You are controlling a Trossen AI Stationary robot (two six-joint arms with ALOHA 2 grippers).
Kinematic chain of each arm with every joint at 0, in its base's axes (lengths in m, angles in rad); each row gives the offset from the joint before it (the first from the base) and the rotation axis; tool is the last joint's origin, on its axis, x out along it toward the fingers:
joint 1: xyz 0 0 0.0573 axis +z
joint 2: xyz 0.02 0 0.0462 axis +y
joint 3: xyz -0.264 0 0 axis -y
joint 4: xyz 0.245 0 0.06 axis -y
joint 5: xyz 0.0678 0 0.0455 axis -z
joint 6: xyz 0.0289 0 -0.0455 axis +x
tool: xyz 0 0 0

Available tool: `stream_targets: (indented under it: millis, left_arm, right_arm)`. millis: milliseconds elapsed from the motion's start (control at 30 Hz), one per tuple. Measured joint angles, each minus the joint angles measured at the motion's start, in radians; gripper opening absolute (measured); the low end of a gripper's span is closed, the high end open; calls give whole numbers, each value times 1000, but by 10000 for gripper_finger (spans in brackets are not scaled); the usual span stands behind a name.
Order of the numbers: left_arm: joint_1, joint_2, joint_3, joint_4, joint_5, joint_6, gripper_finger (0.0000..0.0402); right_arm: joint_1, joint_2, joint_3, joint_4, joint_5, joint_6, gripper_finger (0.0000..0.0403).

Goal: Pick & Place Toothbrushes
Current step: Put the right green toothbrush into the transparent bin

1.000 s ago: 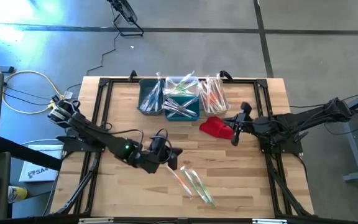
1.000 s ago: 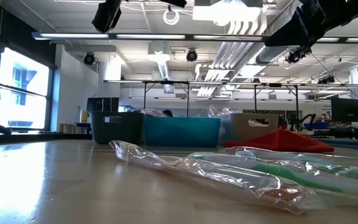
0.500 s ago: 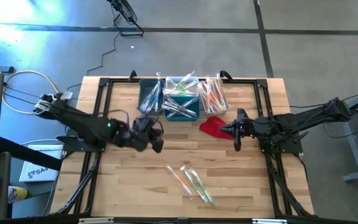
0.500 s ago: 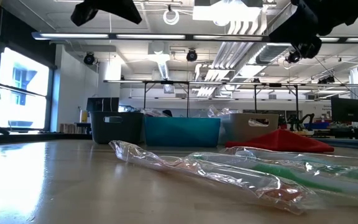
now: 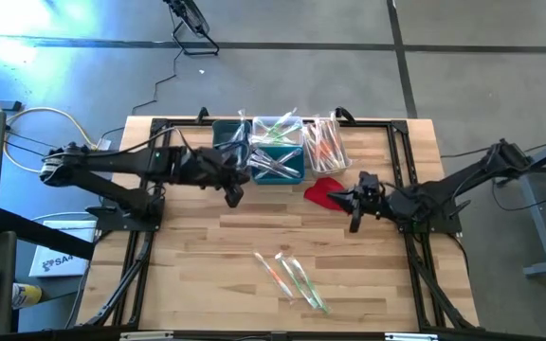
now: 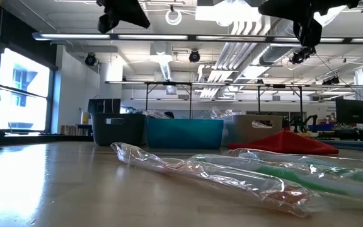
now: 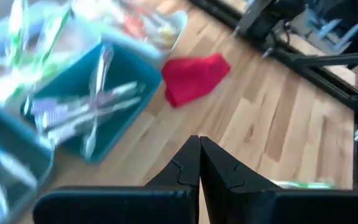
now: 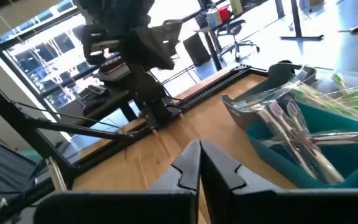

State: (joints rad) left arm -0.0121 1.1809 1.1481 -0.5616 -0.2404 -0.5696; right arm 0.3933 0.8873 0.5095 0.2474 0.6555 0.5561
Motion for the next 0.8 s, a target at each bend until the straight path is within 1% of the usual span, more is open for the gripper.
stream_targets:
  millis: [67, 133, 233, 333, 500, 600, 700, 800]
  left_arm:
    - [31, 2, 0, 48, 41, 58, 0]
    - [63, 12, 0, 122, 101, 113, 0]
    - [109, 14, 0, 178, 192, 185, 0]
    - [149, 25, 2, 208, 243, 231, 0]
    - [209, 25, -7, 212, 281, 296, 0]
    - [246, 25, -60, 267, 312, 327, 0]
    - [291, 26, -136, 368, 380, 331, 0]
    - [327, 26, -227, 473, 461, 292, 0]
  right_arm:
    - [26, 40, 0, 45, 36, 1, 3]
    - [54, 84, 0, 93, 74, 1, 3]
    - [96, 150, 3, 180, 122, 1, 3]
    - [134, 211, 44, 192, 178, 1, 3]
    - [164, 304, 155, 136, 232, -3, 3]
    - [167, 358, 222, 78, 259, 16, 3]
    - [162, 406, 275, 1, 262, 93, 3]
    - [154, 460, 329, -106, 252, 218, 3]
